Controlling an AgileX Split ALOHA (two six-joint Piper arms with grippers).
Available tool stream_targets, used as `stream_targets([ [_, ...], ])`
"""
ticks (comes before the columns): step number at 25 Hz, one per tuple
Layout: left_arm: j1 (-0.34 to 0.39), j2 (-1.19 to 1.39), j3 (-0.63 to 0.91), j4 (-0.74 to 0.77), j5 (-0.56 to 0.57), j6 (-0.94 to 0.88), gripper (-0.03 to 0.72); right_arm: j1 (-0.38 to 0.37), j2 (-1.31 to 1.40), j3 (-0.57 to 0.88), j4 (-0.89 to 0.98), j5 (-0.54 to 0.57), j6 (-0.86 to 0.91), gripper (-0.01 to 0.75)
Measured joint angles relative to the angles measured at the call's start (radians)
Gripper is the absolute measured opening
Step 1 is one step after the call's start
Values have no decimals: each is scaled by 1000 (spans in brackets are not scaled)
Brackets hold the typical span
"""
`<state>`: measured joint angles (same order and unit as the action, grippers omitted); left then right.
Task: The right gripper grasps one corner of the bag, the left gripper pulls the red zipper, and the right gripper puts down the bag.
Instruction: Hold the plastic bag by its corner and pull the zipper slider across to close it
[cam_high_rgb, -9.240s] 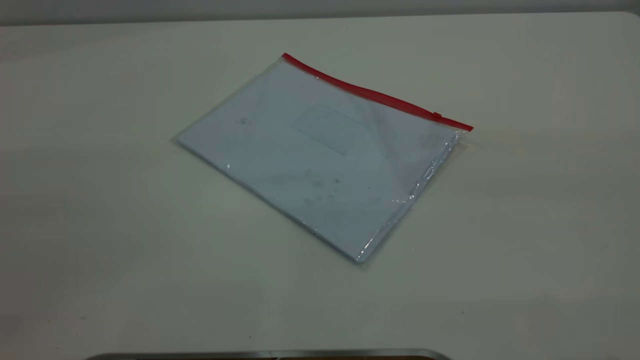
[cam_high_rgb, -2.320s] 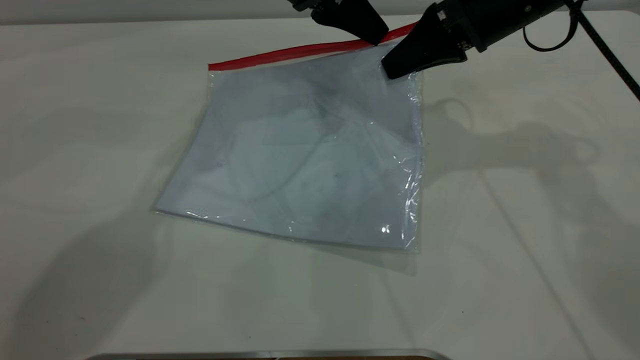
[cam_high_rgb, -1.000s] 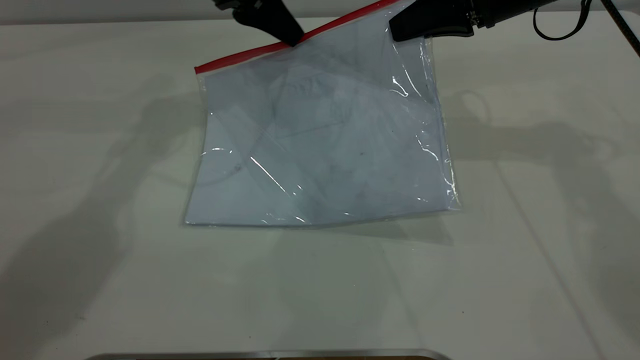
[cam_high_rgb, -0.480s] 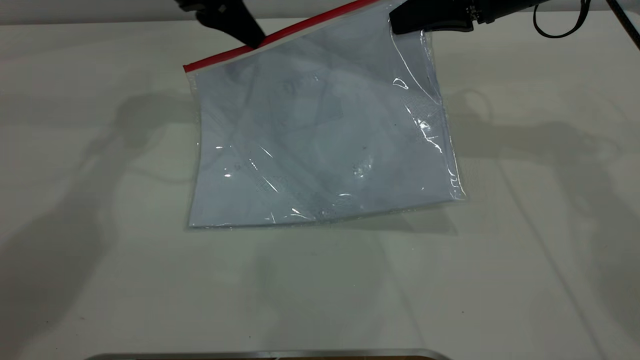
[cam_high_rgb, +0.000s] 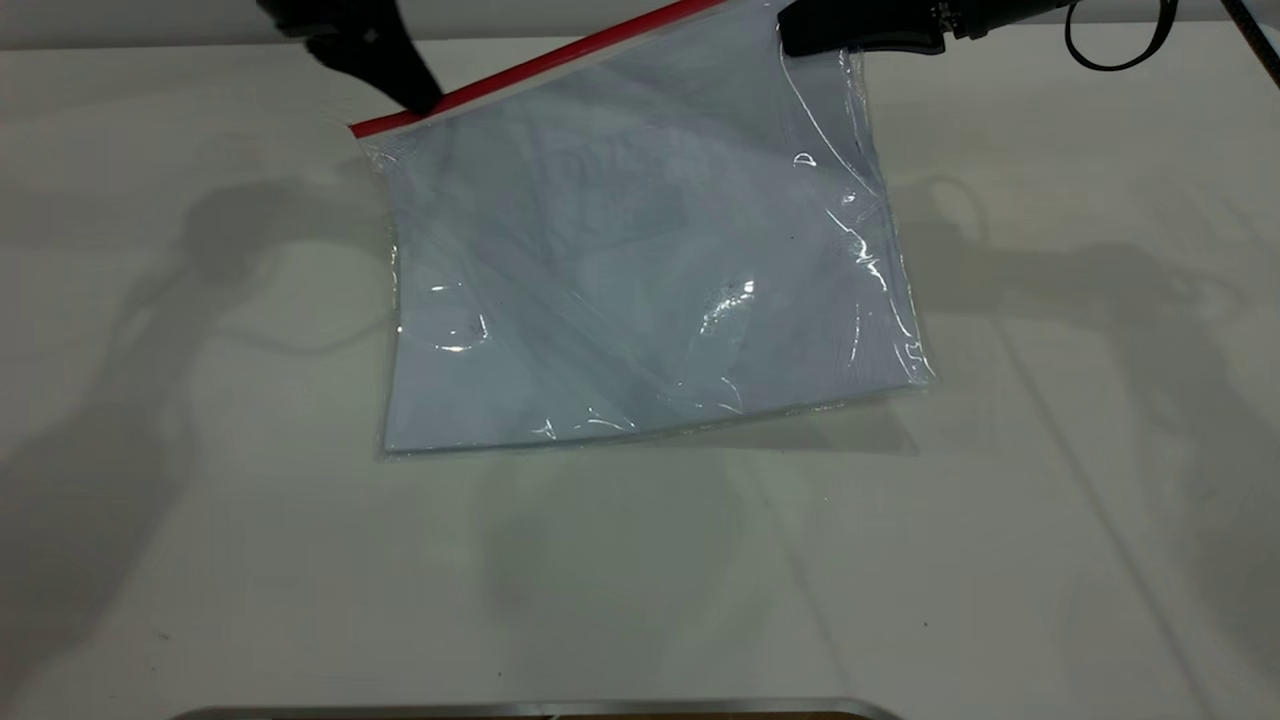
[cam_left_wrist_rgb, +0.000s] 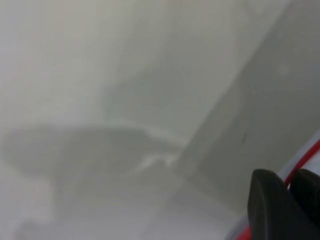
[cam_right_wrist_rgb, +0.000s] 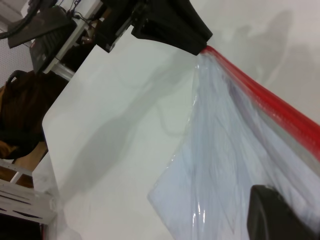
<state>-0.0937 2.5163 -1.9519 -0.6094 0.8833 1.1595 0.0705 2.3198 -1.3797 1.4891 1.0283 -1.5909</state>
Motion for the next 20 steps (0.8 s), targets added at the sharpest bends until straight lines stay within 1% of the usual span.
stream_targets([
  [8, 30, 0, 0, 79, 0, -77, 114, -1, 0, 0, 0, 0, -1, 34],
  [15, 36, 2, 0, 139, -5, -89, 123, -4, 0, 0, 0, -2, -6, 34],
  [17, 41, 3, 0, 125, -7, -89, 127, -3, 0, 0, 0, -5, -9, 34],
  [20, 41, 2, 0, 44, -9, -89, 154, -3, 0, 0, -2, -33, -14, 37],
])
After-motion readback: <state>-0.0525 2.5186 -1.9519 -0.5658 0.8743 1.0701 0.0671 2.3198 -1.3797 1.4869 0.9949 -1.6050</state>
